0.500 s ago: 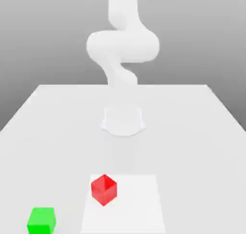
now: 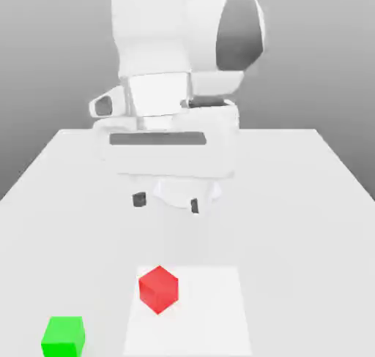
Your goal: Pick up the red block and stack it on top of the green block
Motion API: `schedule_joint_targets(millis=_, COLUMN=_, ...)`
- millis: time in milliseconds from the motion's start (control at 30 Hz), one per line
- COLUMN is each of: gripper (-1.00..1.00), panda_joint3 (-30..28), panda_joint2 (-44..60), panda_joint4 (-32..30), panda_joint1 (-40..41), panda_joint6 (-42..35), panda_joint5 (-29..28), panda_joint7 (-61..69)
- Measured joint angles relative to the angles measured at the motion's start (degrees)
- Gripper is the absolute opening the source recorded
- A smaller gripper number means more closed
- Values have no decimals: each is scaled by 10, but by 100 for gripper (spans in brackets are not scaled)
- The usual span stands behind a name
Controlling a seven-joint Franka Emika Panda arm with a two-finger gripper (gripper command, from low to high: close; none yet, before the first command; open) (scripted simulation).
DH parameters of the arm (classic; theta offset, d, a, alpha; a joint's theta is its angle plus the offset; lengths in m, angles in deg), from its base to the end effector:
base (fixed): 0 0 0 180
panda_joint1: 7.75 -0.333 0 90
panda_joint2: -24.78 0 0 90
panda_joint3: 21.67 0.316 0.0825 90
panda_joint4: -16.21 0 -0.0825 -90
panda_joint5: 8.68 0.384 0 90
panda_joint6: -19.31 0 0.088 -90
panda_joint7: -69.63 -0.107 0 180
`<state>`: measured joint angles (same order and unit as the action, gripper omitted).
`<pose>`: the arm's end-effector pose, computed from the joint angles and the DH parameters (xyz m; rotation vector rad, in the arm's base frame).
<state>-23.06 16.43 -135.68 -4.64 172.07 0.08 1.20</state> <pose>0.4323 -0.0383 0.3061 -2.2778 1.9249 -0.1366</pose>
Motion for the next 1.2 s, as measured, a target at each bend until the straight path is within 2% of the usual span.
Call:
schedule_joint_targets(millis=200, gripper=0, panda_joint3=-9, panda_joint2=109, panda_joint4=-53, panda_joint1=22, panda_joint6=77, panda_joint5=-79, panda_joint7=-135)
schedule_joint_targets(millis=400, gripper=0, panda_joint3=-2, panda_joint2=208, panda_joint4=-43, panda_joint1=24, panda_joint6=161, panda_joint5=-75, panda_joint7=-136)
schedule_joint_targets(millis=433, gripper=-100, panda_joint3=1, panda_joint2=225, panda_joint4=-41, panda_joint1=27, panda_joint6=174, panda_joint5=-72, panda_joint7=-135)
schedule_joint_targets(millis=667, gripper=-100, panda_joint3=2, panda_joint2=228, panda_joint4=-41, panda_joint1=28, panda_joint6=178, panda_joint5=-73, panda_joint7=-136)
schedule_joint_targets(millis=933, gripper=-100, panda_joint3=-5, panda_joint2=110, panda_joint4=-57, panda_joint1=25, panda_joint6=76, panda_joint5=-87, panda_joint7=-144)
schedule_joint_targets(millis=1200, gripper=-100, panda_joint3=-22, panda_joint2=146, panda_joint4=56, panda_joint1=82, panda_joint6=1, panda_joint5=-97, panda_joint7=-3)
